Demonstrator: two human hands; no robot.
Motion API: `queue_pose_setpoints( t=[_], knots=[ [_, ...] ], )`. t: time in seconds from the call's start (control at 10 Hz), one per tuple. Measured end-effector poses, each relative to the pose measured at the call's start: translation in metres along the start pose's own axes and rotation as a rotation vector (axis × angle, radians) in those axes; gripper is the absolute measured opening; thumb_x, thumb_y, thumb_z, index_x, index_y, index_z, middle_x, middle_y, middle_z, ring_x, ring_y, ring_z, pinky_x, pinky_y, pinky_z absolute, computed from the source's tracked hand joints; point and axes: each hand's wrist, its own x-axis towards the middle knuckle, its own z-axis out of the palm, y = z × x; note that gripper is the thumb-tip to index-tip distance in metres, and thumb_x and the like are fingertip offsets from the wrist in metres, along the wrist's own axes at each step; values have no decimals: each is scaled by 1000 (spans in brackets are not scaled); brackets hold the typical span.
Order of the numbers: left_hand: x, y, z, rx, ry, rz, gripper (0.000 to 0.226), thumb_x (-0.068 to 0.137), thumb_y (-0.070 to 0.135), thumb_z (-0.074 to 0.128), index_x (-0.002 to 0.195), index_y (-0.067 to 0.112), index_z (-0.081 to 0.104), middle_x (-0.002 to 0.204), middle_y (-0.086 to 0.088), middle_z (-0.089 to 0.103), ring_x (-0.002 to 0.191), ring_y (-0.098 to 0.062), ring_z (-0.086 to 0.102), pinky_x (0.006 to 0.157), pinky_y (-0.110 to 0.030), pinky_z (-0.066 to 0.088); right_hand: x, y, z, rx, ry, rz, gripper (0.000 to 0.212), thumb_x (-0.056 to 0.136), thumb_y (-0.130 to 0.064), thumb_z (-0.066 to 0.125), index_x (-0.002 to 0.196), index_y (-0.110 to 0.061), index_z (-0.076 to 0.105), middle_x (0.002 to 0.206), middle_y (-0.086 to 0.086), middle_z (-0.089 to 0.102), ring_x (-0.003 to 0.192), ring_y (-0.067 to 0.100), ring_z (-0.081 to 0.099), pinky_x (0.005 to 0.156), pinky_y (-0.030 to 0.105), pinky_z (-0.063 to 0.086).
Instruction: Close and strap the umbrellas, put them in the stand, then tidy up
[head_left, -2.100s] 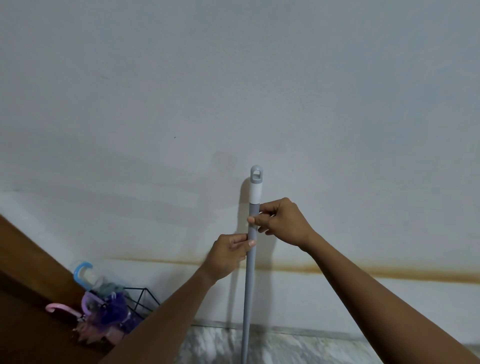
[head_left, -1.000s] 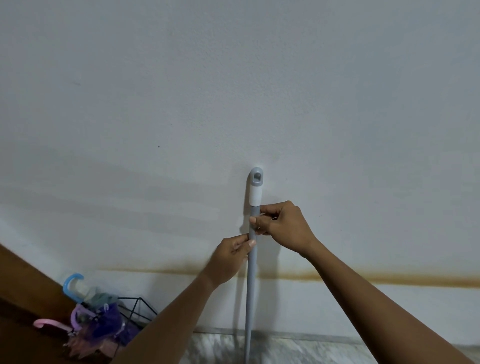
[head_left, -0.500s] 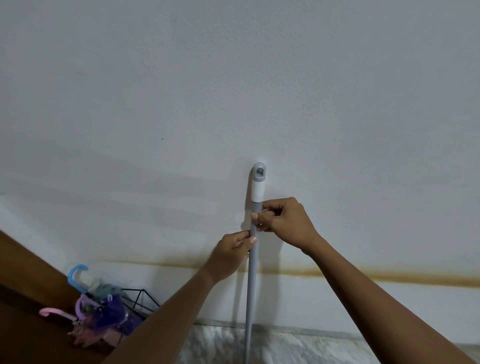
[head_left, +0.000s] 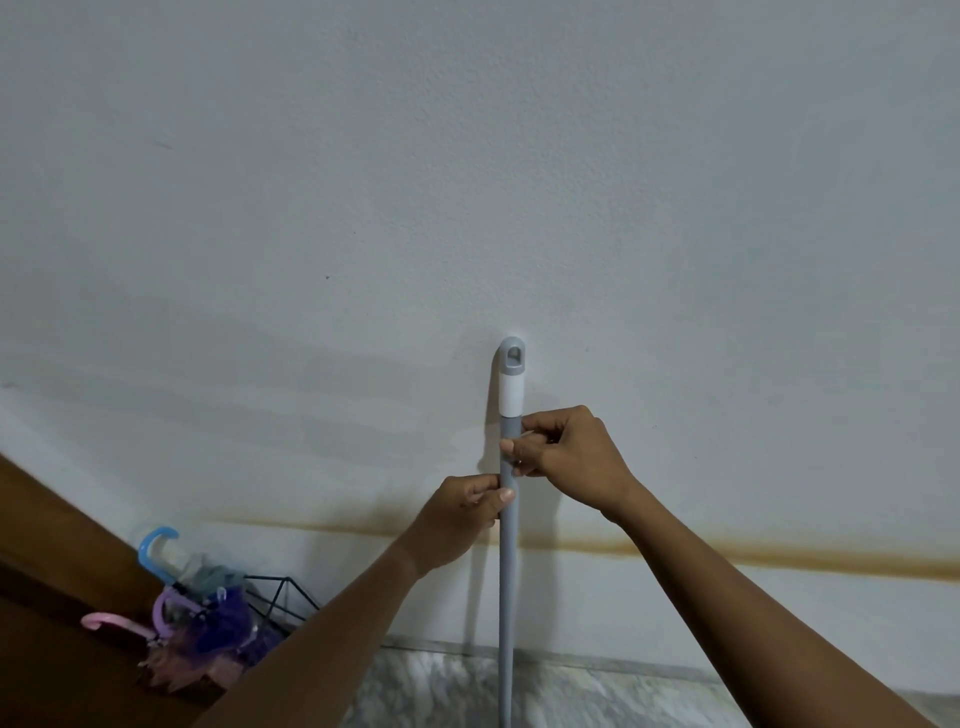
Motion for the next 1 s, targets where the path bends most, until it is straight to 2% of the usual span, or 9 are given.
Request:
queue_pose_setpoints(
  t=[0.1, 0.2, 0.3, 0.5, 0.6, 0.7, 0.8, 0.9, 1.0],
  knots=[
    [3, 2, -1, 6, 20, 1, 49, 84, 51, 61, 92, 3, 66, 77, -4, 51, 81, -17, 49, 80, -38, 47, 2, -2, 1, 17, 12, -9, 13, 85, -19, 79, 85, -6, 78, 73, 14, 74, 73, 25, 76, 79, 44, 63],
    [3, 3, -2, 72, 49, 21, 36, 87, 47, 58, 80, 13, 64, 68, 10, 46, 70, -13, 42, 70, -35, 39, 2, 1, 2, 21, 0, 1, 9, 85, -18, 78, 89, -10, 79, 74, 13, 75, 74, 24, 76, 81, 44, 63],
    [1, 3, 1, 149, 111, 35, 23, 89, 41, 56, 69, 33, 63, 62, 14, 47, 65, -9, 43, 68, -31, 37, 2, 3, 5, 23, 8, 8, 9, 85, -19, 78, 90, -12, 78, 74, 10, 75, 74, 23, 75, 81, 45, 62],
    [-5, 3, 10, 203, 270, 58, 14, 85, 45, 57, 84, 42, 71, 72, 15, 70, 78, -12, 68, 77, -35, 54, 0, 6, 7, 1, 24, -12, 8, 86, -22, 77, 90, -15, 78, 74, 5, 76, 71, 18, 75, 83, 47, 61],
    [-7, 5, 13, 194, 271, 51, 20, 85, 45, 56, 92, 38, 73, 71, 18, 69, 73, -4, 65, 73, -29, 51, -2, 7, 9, 8, 28, -10, 10, 86, -21, 76, 93, -14, 77, 75, 6, 76, 72, 19, 75, 82, 44, 61],
    [-7, 4, 13, 172, 257, 29, 20, 84, 50, 57, 93, 41, 74, 84, 11, 76, 87, -10, 71, 86, -39, 57, -4, 8, 10, 17, 30, -9, 13, 86, -20, 78, 95, -12, 77, 76, 7, 76, 73, 22, 75, 79, 41, 63],
    [-12, 9, 13, 169, 234, 31, 34, 84, 54, 56, 103, 33, 74, 90, 8, 77, 92, -11, 71, 91, -38, 56, -6, 9, 9, 27, 42, 15, 15, 85, -21, 79, 97, -12, 76, 77, 6, 75, 74, 23, 74, 78, 39, 63],
    [-22, 13, 13, 186, 251, 55, 32, 93, 42, 59, 116, 22, 70, 83, 13, 71, 88, -4, 66, 84, -20, 50, -11, 12, 10, -49, 82, 27, 25, 81, -35, 82, 102, -24, 75, 85, -3, 75, 77, 14, 72, 79, 35, 60],
    [-41, 15, 11, 180, 272, 9, 38, 95, 39, 63, 126, 18, 64, 107, 5, 74, 104, -8, 67, 86, -14, 47, -28, 11, 10, -131, 145, 70, 38, 79, -45, 82, 113, -31, 71, 102, -10, 70, 86, 9, 68, 81, 29, 54]
  ],
)
